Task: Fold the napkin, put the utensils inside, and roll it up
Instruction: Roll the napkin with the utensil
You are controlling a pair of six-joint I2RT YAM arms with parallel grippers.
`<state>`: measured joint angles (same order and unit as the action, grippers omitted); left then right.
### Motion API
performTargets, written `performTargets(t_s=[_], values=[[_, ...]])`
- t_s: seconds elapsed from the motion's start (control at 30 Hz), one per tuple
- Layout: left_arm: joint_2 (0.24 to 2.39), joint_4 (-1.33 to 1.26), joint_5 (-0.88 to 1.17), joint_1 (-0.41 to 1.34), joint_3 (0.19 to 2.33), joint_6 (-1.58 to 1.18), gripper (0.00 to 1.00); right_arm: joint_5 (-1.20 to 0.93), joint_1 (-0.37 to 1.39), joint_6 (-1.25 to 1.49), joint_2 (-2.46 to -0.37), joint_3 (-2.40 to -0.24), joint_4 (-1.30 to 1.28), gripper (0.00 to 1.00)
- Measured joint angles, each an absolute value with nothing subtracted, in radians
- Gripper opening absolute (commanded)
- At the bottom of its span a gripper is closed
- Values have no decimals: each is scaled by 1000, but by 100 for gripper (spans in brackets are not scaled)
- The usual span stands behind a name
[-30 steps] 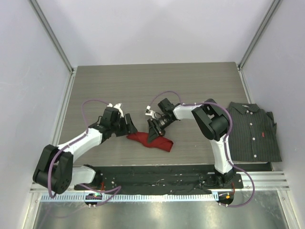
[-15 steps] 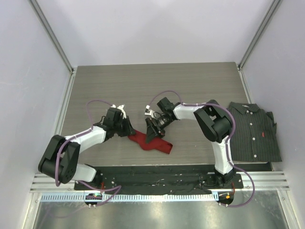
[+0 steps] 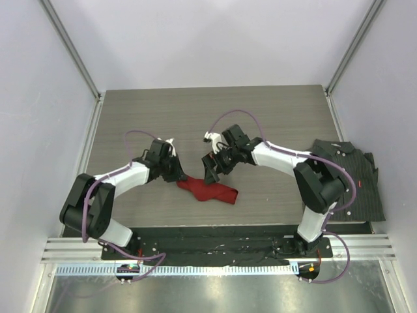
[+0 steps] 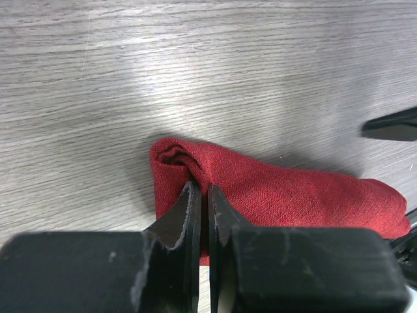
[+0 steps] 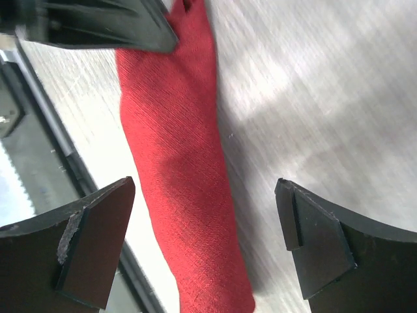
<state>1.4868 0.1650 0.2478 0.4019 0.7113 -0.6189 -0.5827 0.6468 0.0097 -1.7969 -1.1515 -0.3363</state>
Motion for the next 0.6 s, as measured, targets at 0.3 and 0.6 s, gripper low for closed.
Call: performTargets(t_s=[0.3, 0.6], values=[[1524, 232, 257, 402, 766, -618, 2, -453, 754, -98, -1751, -1130, -274, 100], [1538, 263, 258, 402, 789, -616, 2, -334, 863, -159, -1816, -1142, -285, 100]])
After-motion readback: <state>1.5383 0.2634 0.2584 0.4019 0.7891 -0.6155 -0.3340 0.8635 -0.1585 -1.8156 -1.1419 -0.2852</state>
